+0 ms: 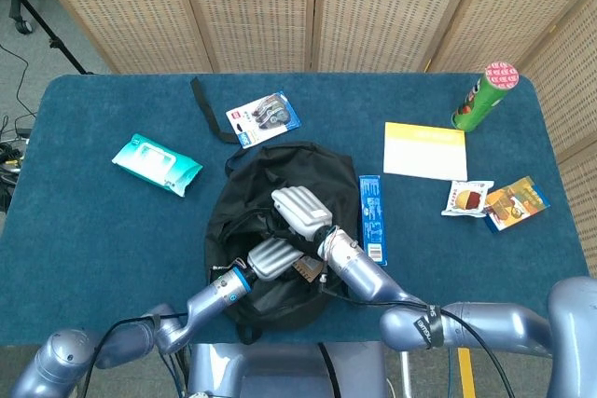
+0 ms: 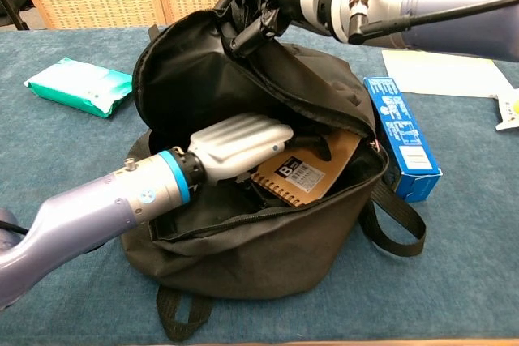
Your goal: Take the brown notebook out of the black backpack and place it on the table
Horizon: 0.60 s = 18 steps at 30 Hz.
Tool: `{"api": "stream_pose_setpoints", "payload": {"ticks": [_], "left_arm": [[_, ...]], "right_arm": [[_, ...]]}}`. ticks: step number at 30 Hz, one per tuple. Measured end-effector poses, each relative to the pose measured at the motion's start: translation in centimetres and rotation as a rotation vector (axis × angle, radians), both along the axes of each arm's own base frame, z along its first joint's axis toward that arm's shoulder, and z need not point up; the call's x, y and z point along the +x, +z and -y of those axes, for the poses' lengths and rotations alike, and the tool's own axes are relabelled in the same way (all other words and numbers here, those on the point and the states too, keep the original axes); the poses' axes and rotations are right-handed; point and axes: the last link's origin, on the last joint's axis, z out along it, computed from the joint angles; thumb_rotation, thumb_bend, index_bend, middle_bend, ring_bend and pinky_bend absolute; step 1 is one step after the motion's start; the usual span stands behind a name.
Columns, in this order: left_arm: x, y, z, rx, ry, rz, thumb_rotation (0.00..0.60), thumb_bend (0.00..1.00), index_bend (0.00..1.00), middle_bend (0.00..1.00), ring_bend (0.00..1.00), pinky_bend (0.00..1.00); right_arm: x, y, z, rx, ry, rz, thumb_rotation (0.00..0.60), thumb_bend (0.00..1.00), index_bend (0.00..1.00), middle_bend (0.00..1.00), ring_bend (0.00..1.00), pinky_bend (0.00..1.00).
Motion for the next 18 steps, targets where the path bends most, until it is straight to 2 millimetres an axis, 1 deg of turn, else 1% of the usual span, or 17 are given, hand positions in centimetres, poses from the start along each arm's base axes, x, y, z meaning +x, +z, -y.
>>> {"api": "stream_pose_setpoints", "payload": {"ticks": [1,3,4,5,18], "left_arm": [[0.1,-0.1,0.0,-0.001,0.000,-0.002,0.600,0.83,0.29,0.06,0.09,0.20],[0.3,-0.2,0.0,-0.004,-0.001,-0.005,0.600,0.94,0.29,0.06,0.09,0.20],[0.3,-0.2,0.0,-0.004,-0.001,-0.003,0.600,0.98,0.29,0.06,0.09,0.20],[0.4,-0.1,0.1,-0.003,-0.002,0.001,0.600,0.99,0.29,0.06,0.09,0.20],[0.6,1.3,0.3,-0.008,-0.007,0.061,0.600,1.00,0.29,0.06,0.09,0.20]], "right_arm": [[0.0,0.0,0.0,-0.001,0.001,0.000,0.600,0.72,0.70,0.67,0.55,0.59],[0.0,0.2,0.0,-0.002,0.002,-0.001,0.600,0.72,0.70,0.67,0.55,0.59],[0.0,0.2,0.0,-0.003,0.003,-0.001,0.600,0.72,0.70,0.67,0.55,0.59],[0.0,0.3,0.0,-0.004,0.004,-0.002,0.600,0.72,0.70,0.67,0.55,0.59],[-0.1,0.4,0.0,-0.007,0.000,-0.008,0.600,0.72,0.70,0.67,0.55,0.59]]}}
